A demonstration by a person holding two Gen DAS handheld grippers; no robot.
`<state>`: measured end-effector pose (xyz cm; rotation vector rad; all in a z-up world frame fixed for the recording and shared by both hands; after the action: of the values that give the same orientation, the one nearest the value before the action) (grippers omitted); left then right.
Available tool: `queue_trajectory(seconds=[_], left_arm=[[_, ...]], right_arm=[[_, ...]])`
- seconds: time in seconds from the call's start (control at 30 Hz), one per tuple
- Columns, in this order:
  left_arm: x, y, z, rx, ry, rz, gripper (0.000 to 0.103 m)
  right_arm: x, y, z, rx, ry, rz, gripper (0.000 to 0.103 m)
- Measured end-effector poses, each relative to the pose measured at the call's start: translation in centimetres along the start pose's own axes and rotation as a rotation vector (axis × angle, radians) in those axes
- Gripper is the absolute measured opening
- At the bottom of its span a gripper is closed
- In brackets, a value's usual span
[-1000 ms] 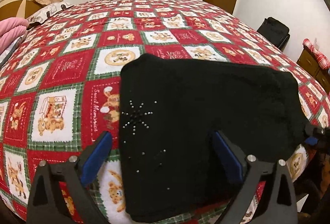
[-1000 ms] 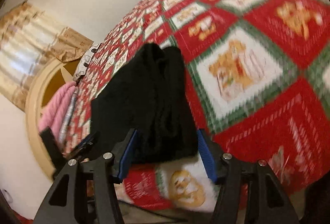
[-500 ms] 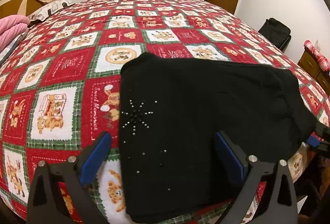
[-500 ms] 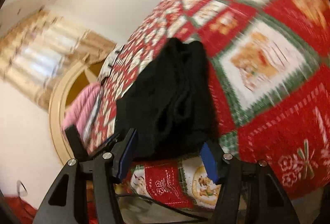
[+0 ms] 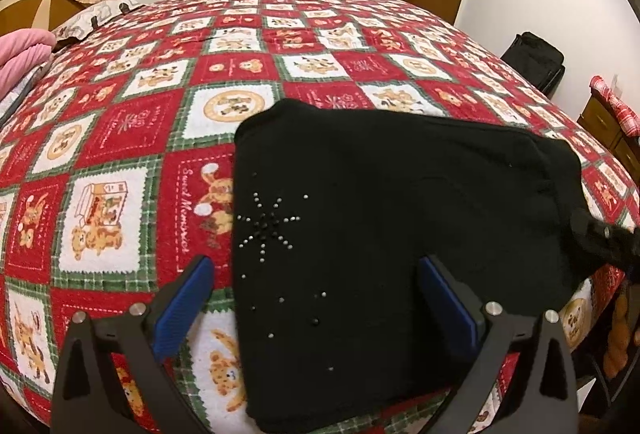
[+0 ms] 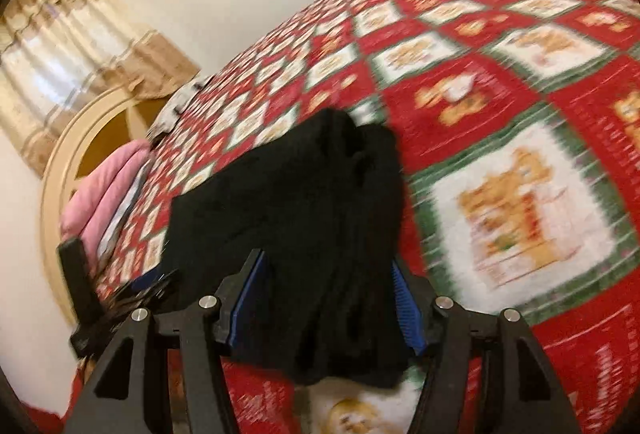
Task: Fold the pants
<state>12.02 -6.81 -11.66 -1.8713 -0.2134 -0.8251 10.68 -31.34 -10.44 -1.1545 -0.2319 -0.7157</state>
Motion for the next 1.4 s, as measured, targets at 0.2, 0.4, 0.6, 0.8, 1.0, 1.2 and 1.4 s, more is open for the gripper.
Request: queue_trajectory(seconds=[0.2,0.4,0.6,0.8,1.0,1.2,1.4], left_arm=[[0.3,-0.6,0.2,-0.023,0.006,-0.007,0.101],[2.3,-5.6,3.4,0.002,-0.008,-0.156,0.101],[1.7,-3.5,5.0,-0.085,-0.116,-0.06,0.09],[-0.2,-1.3,3.0,-0.107,-0.097,0.002,0.08],[-1.3,-2.1,1.4,-0.25,-0.167,0.023,0.057],[-1.1,-1.7,3.2,-0.333,-0.304,0.02,0.024],[-0.2,-2.3,1.5,-0.309,-0.236,-0.005,0.016]], right_arm=[[-0.8,0.9,0.5,-0.03,-0.057,0.03,0.037],[-0.6,0.3,0.5,-0.048,-0.078,0.004,0.035],[-0.5,-0.1,0.9,-0.067,-0.092,-0.008,0.035],[-0.6,0.0,0.9,-0.063,-0.092,-0.007,0.035],[-0.6,0.3,0.4,-0.045,-0.065,0.004,0.035],[-0.8,0.4,0.4,-0.057,-0.076,0.001,0.035],[-0.2,-0.3,1.5,-0.099,-0.121,-0.002,0.033]])
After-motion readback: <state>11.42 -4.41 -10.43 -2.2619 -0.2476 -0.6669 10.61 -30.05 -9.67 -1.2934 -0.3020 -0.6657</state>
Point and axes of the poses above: each gripper's, at about its wrist camera, not at the fingertips, and y roughly the way its jaws point, z to its left, x to its top, the point moved 5 cm from there along y, roughly the way its jaws point, and after that the axes turned 9 degrees about -x, right-handed, at the moved point
